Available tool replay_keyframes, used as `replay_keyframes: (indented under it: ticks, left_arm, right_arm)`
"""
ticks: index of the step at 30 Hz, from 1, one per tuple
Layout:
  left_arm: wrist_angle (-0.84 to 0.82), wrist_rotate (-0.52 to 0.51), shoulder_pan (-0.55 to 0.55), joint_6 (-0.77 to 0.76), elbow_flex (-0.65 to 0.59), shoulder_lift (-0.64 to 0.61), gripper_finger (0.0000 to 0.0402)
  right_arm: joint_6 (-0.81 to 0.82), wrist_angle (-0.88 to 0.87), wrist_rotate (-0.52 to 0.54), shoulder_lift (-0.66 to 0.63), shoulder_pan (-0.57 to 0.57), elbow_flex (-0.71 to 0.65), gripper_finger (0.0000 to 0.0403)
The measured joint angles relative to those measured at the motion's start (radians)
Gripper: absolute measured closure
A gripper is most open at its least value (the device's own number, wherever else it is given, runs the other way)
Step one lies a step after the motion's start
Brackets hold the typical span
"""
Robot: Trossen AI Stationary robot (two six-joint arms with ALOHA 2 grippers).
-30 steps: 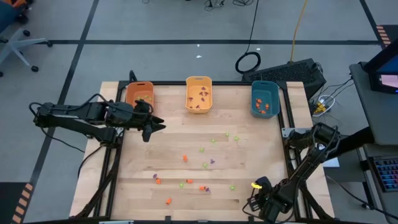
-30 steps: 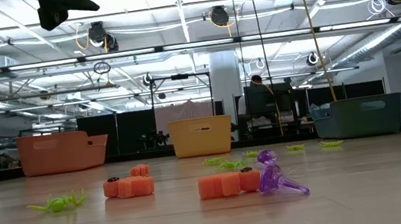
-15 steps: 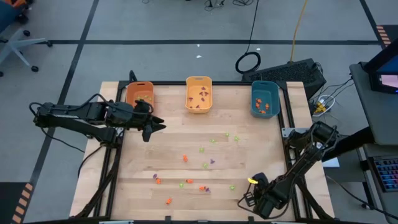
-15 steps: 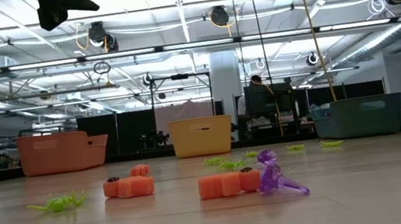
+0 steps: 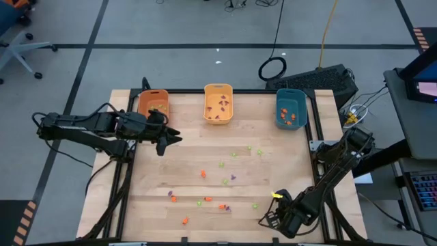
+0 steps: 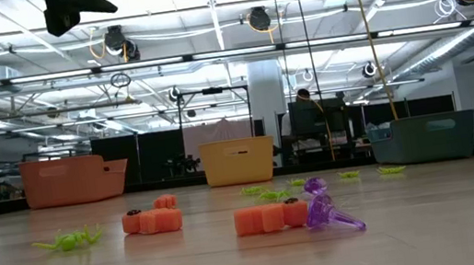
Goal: Sort Halloween decoration
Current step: Put the orange skeleton toy into the blue bin
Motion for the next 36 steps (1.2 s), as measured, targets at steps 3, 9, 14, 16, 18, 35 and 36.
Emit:
replay_keyframes:
  ticks: [3,9,14,16,18,35,36]
  left_arm:
    - [0.0,0.0,0.0,0.0,0.0,0.0,0.0245]
    - [0.0,0.002,0.0,-0.002,0.0,0.0,0.0245]
    - [0.0,0.026,0.0,-0.023,0.0,0.0,0.0245]
    - [0.0,0.028,0.0,-0.026,0.0,0.0,0.0245]
    - [0.0,0.03,0.0,-0.026,0.0,0.0,0.0245]
    - [0.0,0.056,-0.003,-0.022,0.0,0.0,0.0245]
    - [0.0,0.056,-0.003,-0.022,0.0,0.0,0.0245]
  right_arm:
    - [-0.02,-0.01,0.0,-0.049,-0.021,0.0,0.0402]
    - [0.062,-0.143,-0.026,-0.101,-0.063,0.0,0.0402]
    - [-0.038,-0.157,-0.129,-0.075,-0.1,0.0,0.0388]
    - [-0.158,-0.136,-0.131,-0.065,-0.101,0.001,0.0369]
    - [-0.279,-0.135,-0.13,-0.057,-0.102,0.001,0.0345]
    - [-1.183,-0.101,0.077,0.028,-0.054,0.001,0.0195]
    - [-1.183,-0.096,0.076,0.04,-0.051,0.001,0.0195]
